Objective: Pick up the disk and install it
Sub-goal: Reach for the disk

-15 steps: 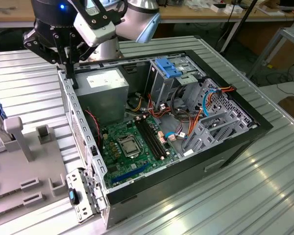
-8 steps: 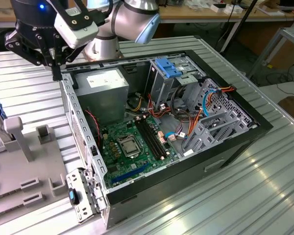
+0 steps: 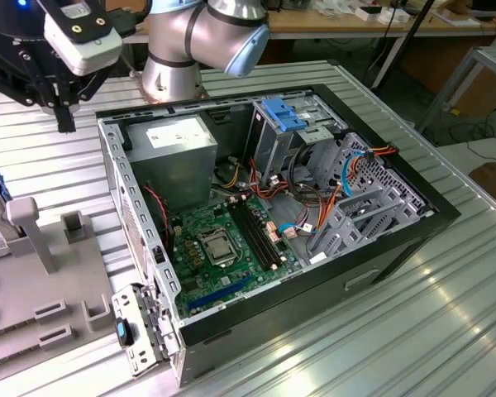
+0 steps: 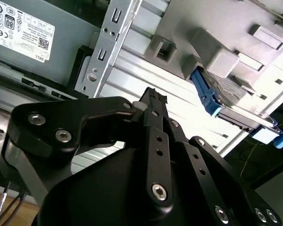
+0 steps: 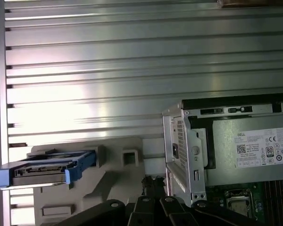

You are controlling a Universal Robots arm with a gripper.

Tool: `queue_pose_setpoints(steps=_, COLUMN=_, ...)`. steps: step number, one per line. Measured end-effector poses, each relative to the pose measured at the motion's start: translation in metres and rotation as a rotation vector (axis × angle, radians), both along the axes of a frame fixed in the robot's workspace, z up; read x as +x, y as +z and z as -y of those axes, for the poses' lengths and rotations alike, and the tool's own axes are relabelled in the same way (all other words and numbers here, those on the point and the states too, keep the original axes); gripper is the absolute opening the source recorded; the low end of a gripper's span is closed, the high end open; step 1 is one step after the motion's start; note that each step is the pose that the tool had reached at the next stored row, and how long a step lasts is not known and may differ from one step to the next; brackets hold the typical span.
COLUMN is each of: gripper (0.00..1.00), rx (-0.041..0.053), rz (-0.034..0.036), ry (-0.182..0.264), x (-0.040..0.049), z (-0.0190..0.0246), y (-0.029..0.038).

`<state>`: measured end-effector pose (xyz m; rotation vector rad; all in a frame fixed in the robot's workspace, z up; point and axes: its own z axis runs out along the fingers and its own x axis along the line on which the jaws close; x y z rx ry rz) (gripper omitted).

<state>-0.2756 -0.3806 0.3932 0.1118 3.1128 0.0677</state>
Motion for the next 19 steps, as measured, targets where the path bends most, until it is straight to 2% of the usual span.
queue_pose_setpoints(steps=2, gripper=0.11, rx=0.0000, rz=0.0000, ry=0.000, x=-0.0071, z=-0.0009, y=0.0000)
queue_pose_setpoints(steps=9, gripper=0.11, rx=0.0001, rz=0.0000, ry=0.001, x=-0.0469, z=-0.0051, y=-0.0002)
queue_pose_setpoints(steps=12, gripper=0.11, rx=0.0000, rz=0.0000, ry=0.001, x=-0.0668, z=-0.0063, y=-0.0002)
queue_pose_setpoints(steps=15, gripper=0.11, rx=0.0000, rz=0.0000, ry=0.001, x=-0.0809, z=-0.0067, y=-0.0002)
queue_pose_setpoints(steps=19, gripper=0.11, rx=0.0000, rz=0.0000, ry=0.001, x=-0.1112, z=-0.0067, y=-0.0002)
